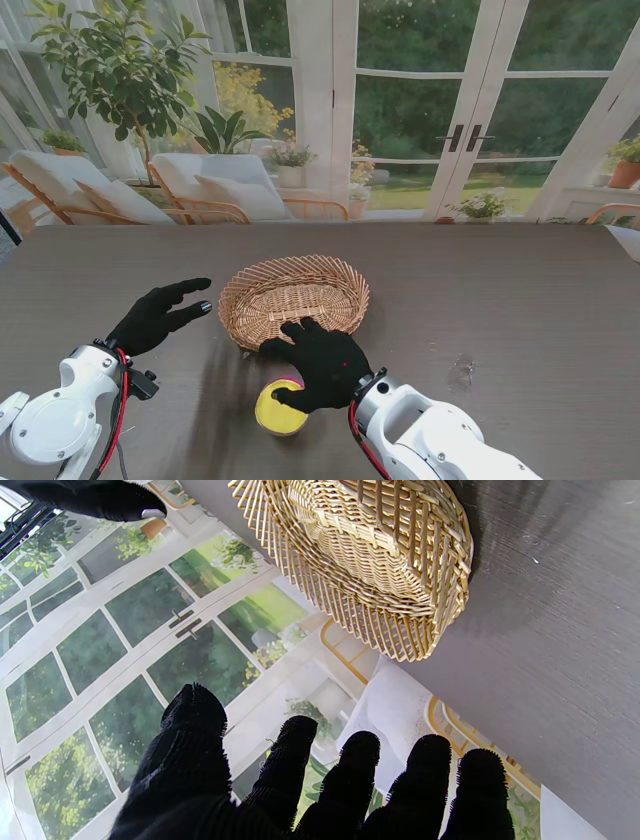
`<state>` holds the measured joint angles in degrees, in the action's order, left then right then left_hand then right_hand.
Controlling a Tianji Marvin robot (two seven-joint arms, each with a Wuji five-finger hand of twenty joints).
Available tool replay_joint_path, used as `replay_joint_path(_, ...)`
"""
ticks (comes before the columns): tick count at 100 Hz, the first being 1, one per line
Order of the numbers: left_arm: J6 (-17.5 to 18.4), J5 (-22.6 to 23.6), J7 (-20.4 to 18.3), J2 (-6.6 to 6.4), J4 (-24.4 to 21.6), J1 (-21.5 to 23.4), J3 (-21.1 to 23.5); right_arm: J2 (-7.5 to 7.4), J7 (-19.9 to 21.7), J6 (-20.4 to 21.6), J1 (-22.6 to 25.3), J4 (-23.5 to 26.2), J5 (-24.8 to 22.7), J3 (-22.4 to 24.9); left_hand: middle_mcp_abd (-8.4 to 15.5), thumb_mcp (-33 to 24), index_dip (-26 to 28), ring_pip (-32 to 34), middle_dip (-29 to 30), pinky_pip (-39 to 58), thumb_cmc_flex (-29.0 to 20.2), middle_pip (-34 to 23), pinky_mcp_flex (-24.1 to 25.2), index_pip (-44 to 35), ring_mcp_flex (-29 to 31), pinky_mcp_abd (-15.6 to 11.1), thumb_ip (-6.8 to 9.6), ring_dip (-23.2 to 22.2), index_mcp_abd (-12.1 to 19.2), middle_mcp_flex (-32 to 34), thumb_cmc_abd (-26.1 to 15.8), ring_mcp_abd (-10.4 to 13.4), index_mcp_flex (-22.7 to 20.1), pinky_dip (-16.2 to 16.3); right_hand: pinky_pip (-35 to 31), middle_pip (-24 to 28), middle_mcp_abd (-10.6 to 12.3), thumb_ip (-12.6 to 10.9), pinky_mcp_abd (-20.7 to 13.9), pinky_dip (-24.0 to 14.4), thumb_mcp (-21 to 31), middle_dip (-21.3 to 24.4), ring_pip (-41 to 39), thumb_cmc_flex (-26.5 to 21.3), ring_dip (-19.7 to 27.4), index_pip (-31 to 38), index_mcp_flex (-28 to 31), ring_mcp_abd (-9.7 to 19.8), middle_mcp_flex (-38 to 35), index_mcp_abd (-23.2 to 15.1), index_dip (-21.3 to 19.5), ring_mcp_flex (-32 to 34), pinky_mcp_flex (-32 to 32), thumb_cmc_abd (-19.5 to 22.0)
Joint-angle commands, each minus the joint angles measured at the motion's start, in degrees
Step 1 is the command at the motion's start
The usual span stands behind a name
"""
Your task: Stack culture dishes into a storage basket
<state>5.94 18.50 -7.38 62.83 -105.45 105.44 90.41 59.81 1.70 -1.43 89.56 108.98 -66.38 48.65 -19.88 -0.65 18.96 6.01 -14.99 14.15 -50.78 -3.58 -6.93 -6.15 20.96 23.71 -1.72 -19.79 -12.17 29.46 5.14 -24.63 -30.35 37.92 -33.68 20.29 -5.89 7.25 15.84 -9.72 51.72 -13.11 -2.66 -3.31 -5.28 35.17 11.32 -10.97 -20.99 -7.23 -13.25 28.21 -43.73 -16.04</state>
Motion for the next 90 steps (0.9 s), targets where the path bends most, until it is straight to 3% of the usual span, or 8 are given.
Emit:
replay_joint_path(1,0.1,0.0,-1.1,0.17,0.1,0.1,0.0,0.22,1.1,-0.3,0.2,1.1,0.2,1.0,-0.2,1.4,0.0,-0.5,-0.6,-1.5,-0.9,0.2,0.2,0.2,0.6,0.4,1.35,-0.7,0.1,0.3,-2.8,-0.5,-0.9,0.7,3.2,-1.0,-1.8,-1.0,-1.0,2.4,-4.1,0.9,2.5,3.4,1.5,-0.3,-3.7,1.1,3.4,2.2,1.1,-3.5,35.5,2.8)
replay_joint_path(22,0.1,0.2,-1.3,0.11,0.2,-0.1,-0.2,0.38,2.7,-0.7,0.6,1.6,1.4,4.6,-0.2,1.4,0.0,-0.5,-0.6,-1.5,-0.9,0.2,0.2,0.2,0.7,0.5,1.35,-0.8,0.1,0.4,-2.8,-0.4,-0.9,0.8,7.8,-1.0,-2.8,-1.4,-1.0,4.3,-8.1,1.2,3.2,4.8,2.5,-0.2,-6.1,1.7,5.8,4.4,1.2,-7.3,37.1,4.3)
replay_joint_path(46,0.0,0.3,-1.6,0.02,0.5,-0.5,-0.6,1.86,-6.1,-1.4,-1.0,-4.1,5.9,7.1,-0.2,1.4,0.0,-0.5,-0.6,-1.5,-0.9,0.2,0.2,0.2,0.6,0.5,1.36,-0.8,0.0,0.5,-2.8,-0.4,-1.0,0.7,10.4,0.5,-1.6,-1.4,-0.6,4.5,-7.5,0.7,2.5,3.8,2.2,1.6,0.1,1.7,1.2,2.3,0.4,-3.7,37.1,3.8)
replay_joint_path(63,-0.2,0.5,-2.0,-0.07,0.8,-1.1,-1.1,2.81,-11.0,-2.2,-1.3,-6.3,8.1,9.3,-0.1,1.4,0.0,-0.5,-0.6,-1.6,-0.9,0.2,0.2,0.2,0.6,0.5,1.36,-0.7,0.0,0.5,-2.8,-0.5,-1.1,0.7,14.3,0.5,-2.9,-1.0,-2.5,5.6,-5.3,0.4,2.6,3.5,1.9,3.5,1.4,1.8,-0.4,3.0,0.1,-3.2,35.7,3.1)
replay_joint_path(83,-0.6,0.6,-2.4,-0.18,1.3,-1.7,-1.7,3.33,-13.6,-2.1,-0.7,-7.2,9.6,11.7,-0.4,1.4,0.0,-0.5,-0.7,-1.5,-1.0,0.2,0.2,0.2,0.6,0.5,1.37,-0.7,0.0,0.7,-2.8,-0.5,-1.1,0.7,13.3,1.4,-3.0,-0.9,-1.2,5.2,-4.0,0.1,1.8,2.1,1.6,4.9,2.2,1.2,-3.1,4.1,0.0,-0.4,32.1,0.9)
replay_joint_path(90,-0.7,0.6,-2.6,-0.21,1.4,-2.0,-1.9,3.44,-14.5,-1.1,-0.5,-7.6,10.0,12.4,-0.5,1.4,0.0,-0.5,-0.7,-1.5,-1.0,0.2,0.2,0.2,0.6,0.4,1.37,-0.7,0.0,0.7,-2.8,-0.5,-1.0,0.7,5.4,2.6,-2.5,-0.9,-0.2,0.2,-2.6,-0.7,0.9,1.1,0.9,6.5,4.1,0.3,-5.6,3.2,-0.3,2.8,29.0,-0.9)
